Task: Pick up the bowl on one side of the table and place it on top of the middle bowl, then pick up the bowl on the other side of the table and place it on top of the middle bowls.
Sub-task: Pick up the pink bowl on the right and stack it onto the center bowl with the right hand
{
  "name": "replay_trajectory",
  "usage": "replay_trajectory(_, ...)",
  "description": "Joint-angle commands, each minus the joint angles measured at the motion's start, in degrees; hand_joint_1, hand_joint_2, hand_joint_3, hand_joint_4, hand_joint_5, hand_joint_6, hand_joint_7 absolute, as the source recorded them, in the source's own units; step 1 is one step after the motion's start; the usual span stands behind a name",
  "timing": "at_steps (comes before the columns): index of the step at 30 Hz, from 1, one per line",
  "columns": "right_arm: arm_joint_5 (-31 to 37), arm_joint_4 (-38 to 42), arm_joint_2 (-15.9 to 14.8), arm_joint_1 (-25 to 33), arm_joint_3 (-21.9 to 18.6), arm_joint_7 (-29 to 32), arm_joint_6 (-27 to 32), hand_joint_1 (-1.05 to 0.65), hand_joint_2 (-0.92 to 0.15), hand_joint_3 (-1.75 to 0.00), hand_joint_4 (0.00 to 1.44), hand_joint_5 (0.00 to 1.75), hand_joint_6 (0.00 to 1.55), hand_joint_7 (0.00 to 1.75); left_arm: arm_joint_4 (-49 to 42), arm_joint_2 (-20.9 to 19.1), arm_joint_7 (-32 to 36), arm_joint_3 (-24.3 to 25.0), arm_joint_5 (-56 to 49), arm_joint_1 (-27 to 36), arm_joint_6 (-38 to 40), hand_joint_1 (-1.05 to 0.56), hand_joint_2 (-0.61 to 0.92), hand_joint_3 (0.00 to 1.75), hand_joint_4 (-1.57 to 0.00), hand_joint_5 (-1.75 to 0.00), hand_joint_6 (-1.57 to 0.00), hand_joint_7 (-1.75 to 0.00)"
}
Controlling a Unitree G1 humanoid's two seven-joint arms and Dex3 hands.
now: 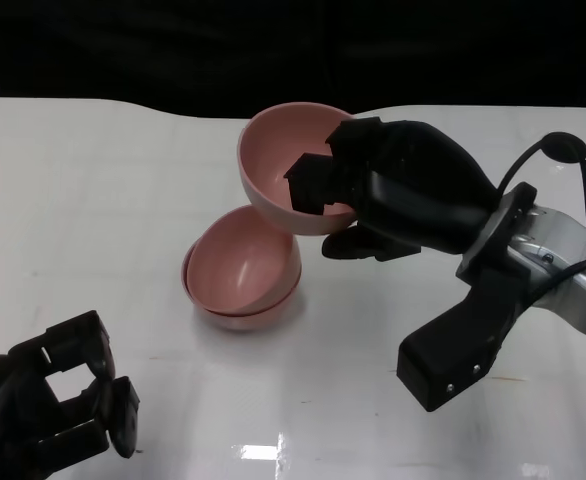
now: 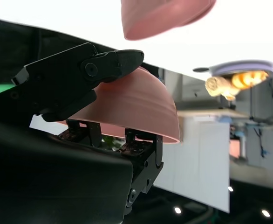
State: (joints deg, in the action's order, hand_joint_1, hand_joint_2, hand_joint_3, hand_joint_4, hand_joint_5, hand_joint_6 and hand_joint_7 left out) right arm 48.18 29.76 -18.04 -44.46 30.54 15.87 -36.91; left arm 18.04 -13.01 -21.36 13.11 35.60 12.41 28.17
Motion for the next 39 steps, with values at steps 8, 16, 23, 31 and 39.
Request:
replay_trajectory(8, 0.9, -0.3, 2.8, -1.3, 0.8, -1.0, -0.7, -0.24, -0.59, -0.7, 0.92, 1.75, 0.67, 1.75, 0.3, 0.0, 0.1, 0.1, -0.4, 0.2, -0.4, 0.24, 0.91, 1.37, -0.98, -1.75, -0.82, -1.75)
replay_trajectory(16, 2.2, 1.4, 4.5, -1.5, 2.3, -0.7, -0.7, -0.24, -0.58, -0.71, 0.93, 1.75, 0.66, 1.75, 0.4, -0.1, 0.0, 0.0, -0.5, 0.3, -0.4, 0.22, 0.88, 1.37, -0.98, -1.75, -0.84, -1.75)
replay_trajectory(23, 2.3, 4.9, 6.6, -2.4, 3.2, 0.8, -2.6, -0.23, -0.61, -0.72, 0.92, 1.75, 0.63, 1.75, 0.6, 0.1, 0.0, -0.4, -0.7, 0.5, -0.7, 0.22, 0.87, 1.38, -0.98, -1.75, -0.84, -1.75)
replay_trajectory(31, 2.9, 8.9, 8.0, -4.0, 4.2, 0.9, -2.3, -0.27, -0.72, -0.55, 0.89, 1.75, 0.6, 1.75, 1.0, 0.2, 0.1, -0.8, -0.9, 0.7, -1.0, 0.22, 0.87, 1.38, -1.01, -1.75, -0.86, -1.75)
replay_trajectory(39, 3.6, 15.3, 9.5, -6.6, 5.7, 1.3, -1.7, -0.28, -0.78, -0.48, 0.87, 1.75, 0.6, 1.75, 1.3, 0.4, 0.1, -1.1, -0.6, 0.8, -1.4, 0.23, 0.86, 1.38, -1.02, -1.75, -0.87, -1.75)
